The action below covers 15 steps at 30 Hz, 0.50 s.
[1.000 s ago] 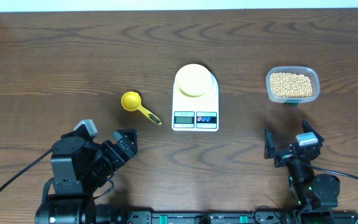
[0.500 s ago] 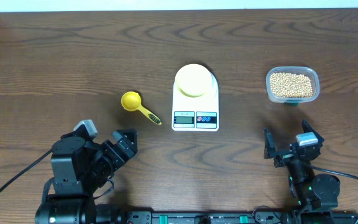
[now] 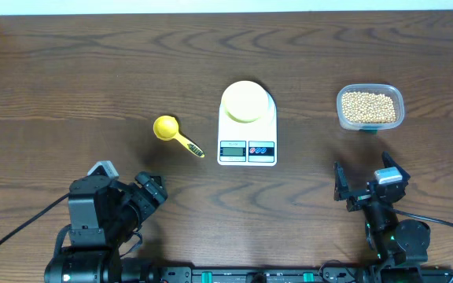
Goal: Scoop item into bowl and weigh 50g on scale
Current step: 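Raise the left arm and move its gripper toward the yellow scoop, then lower the left gripper onto the yellow scoop's bowl and grasp it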
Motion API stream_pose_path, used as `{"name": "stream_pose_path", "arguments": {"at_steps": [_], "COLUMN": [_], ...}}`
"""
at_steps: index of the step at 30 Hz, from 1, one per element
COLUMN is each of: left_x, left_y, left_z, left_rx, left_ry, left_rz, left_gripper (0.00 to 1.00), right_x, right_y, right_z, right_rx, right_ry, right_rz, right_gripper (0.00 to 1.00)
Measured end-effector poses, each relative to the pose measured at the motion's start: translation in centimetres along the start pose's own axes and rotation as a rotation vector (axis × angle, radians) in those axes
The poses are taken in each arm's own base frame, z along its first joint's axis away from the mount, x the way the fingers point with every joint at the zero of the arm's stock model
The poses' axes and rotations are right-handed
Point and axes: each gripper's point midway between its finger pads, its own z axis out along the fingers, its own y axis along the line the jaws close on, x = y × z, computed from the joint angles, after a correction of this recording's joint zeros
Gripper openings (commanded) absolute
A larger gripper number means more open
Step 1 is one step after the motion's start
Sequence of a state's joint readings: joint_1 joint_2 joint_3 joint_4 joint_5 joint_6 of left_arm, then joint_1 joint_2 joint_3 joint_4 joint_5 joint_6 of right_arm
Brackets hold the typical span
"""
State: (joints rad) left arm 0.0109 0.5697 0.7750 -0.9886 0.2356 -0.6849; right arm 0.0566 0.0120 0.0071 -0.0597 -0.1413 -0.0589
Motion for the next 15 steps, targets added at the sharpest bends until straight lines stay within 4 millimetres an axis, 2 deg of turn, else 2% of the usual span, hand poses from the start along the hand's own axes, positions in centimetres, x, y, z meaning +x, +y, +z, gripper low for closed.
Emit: {"name": "stream_pose_path", "arguments": {"at_steps": [8, 15], "left_x": [-0.7, -1.6], "left_y": [0.6, 1.2], "left_z": [0.2, 2.5], "left_rx": [-0.042, -0.156], "left_ry": [-0.030, 0.034], "left_rz": [-0.049, -0.089], "left_gripper": [0.78, 0.75], "right_x": [0.0, 0.0], "right_y": [0.0, 0.0], "right_z": [0.0, 0.0], "right_rx": [0.000, 0.000], "right_ry": [0.000, 0.000], "right_rz": [0.000, 0.000], "right_gripper": [0.99, 0.99]}}
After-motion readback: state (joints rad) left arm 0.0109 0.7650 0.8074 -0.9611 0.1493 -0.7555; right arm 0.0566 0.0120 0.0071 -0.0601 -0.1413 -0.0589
